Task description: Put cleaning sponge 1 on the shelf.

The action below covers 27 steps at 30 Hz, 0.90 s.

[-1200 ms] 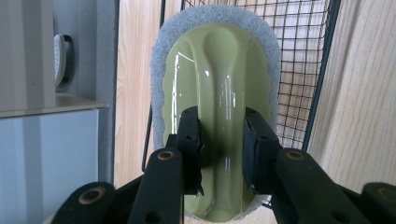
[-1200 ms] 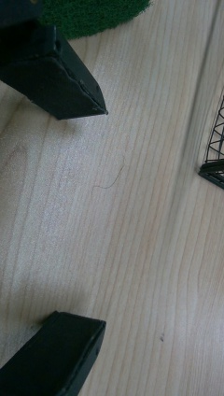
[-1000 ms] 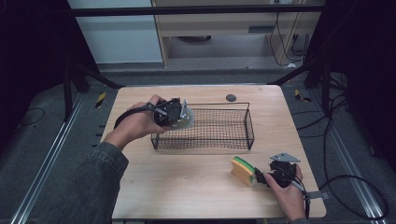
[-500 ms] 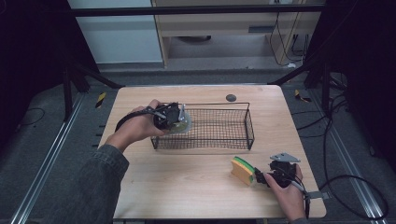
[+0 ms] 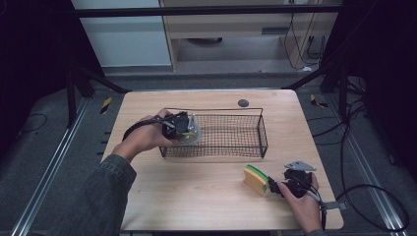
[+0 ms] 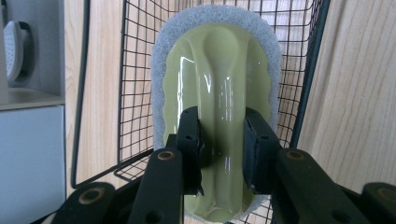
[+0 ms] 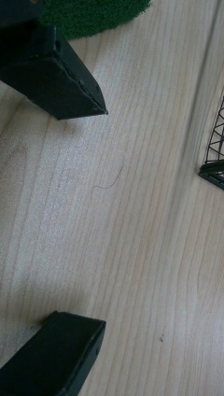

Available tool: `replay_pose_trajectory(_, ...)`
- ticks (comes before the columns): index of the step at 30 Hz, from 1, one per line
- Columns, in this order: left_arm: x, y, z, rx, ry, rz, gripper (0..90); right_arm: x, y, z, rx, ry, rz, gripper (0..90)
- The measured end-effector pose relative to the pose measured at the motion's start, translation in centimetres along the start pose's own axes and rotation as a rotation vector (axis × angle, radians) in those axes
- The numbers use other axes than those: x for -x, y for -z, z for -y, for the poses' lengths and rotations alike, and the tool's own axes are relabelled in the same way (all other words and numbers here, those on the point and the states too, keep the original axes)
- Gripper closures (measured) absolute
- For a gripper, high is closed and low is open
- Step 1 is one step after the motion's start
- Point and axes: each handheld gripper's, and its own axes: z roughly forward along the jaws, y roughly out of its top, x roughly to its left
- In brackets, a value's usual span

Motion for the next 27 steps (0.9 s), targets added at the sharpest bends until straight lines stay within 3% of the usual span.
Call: replay_pose_trajectory(27, 0.1, -1.6, 0.3, -0.012, 0.014, 0.039, 70.8, 0.0, 0.0, 0.0, -0.002, -0.002, -0.005, 0.9)
